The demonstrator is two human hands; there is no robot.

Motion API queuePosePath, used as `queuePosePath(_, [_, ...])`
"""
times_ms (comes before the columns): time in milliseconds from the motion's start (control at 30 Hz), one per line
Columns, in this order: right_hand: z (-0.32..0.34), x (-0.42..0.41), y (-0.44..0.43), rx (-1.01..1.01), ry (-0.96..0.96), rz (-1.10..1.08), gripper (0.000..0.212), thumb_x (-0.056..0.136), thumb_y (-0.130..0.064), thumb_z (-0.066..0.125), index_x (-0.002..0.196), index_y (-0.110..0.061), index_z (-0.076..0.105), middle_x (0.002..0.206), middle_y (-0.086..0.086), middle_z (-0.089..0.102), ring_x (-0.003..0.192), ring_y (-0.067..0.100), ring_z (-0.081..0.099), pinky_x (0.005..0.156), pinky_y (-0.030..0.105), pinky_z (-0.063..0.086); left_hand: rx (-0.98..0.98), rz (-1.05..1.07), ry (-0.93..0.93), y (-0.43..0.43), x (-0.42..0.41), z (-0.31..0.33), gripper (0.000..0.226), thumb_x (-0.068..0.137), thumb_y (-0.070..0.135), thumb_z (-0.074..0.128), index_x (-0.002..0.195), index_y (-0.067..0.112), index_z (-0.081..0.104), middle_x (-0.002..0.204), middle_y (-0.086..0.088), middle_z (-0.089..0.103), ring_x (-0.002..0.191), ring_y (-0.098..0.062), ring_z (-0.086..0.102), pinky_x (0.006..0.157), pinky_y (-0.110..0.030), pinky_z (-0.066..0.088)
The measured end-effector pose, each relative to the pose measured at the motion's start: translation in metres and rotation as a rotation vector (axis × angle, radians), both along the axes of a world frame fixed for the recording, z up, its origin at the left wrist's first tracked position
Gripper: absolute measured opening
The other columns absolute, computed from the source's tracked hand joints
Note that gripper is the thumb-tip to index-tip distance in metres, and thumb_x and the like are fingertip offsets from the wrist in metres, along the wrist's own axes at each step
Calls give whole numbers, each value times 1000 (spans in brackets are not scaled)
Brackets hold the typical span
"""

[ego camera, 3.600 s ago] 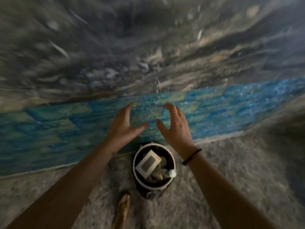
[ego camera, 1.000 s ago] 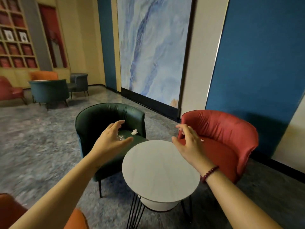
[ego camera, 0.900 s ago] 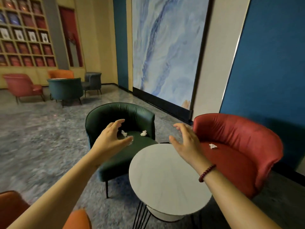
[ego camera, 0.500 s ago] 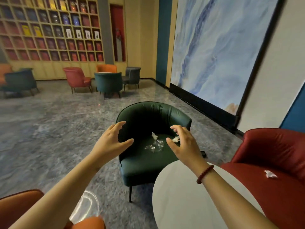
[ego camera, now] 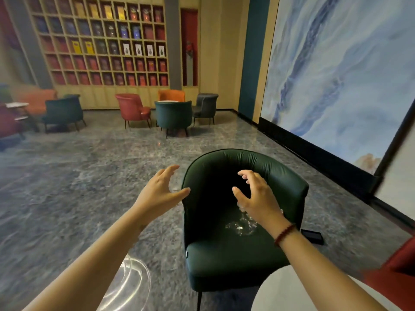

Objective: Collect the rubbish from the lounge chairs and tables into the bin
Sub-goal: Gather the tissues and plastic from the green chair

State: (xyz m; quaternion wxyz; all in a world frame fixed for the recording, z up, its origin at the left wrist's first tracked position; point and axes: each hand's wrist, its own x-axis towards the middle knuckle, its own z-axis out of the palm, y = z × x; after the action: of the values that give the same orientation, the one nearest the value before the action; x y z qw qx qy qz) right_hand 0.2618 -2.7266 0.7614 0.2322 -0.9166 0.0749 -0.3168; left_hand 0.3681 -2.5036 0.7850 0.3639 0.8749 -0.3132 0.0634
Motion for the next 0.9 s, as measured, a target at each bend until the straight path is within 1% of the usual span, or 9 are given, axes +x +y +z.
queuePosePath(200, [10,89,-56,39,-24,-85,36,87,-29,55,119,-13,48,117,8,54,106,22,51,83,33,43,3,-94,20,-60,110,13,68,80,39,65,138,24,34,136,-7,44,123,-23,44,100,-39,41])
queuePosePath(333, [-5,133,-100,50,6,-140,36,88,-30,55,120,-14,47,119,7,53,108,21,51,83,31,42,49,-195,45,-117,162,1,67,81,36,65,139,21,34,137,-7,43,123,-23,44,99,-35,40])
queuePosePath(400, [-13,159,-127,66,14,-167,36,88,-30,55,120,-14,47,119,7,53,109,21,51,83,29,41,79,-226,56,-145,189,-6,68,81,37,65,140,21,34,138,-6,42,125,-21,43,102,-35,39])
queuePosePath(567, [-32,244,-193,119,3,-209,35,87,-28,56,119,-14,48,117,8,54,108,22,51,85,31,42,128,-260,61,-219,268,-28,68,81,37,64,140,21,33,139,-6,42,126,-21,42,105,-39,38])
queuePosePath(667, [-54,296,-241,158,27,-211,37,88,-30,55,121,-15,46,120,6,53,111,20,50,89,33,43,186,-286,79,-278,321,-47,69,80,37,65,140,22,33,140,-5,41,127,-19,42,106,-38,36])
queuePosePath(767, [-84,335,-293,209,89,-262,39,88,-31,54,123,-15,45,124,6,51,113,20,49,93,35,43,253,-323,127,-342,366,-72,70,80,38,65,140,23,32,141,-5,41,127,-20,42,106,-38,36])
queuePosePath(900, [-146,364,-346,308,178,-346,40,88,-31,54,124,-16,45,125,5,50,115,20,48,95,38,43,322,-363,198,-411,404,-131,71,80,41,63,141,25,31,140,-2,41,126,-18,43,106,-37,37])
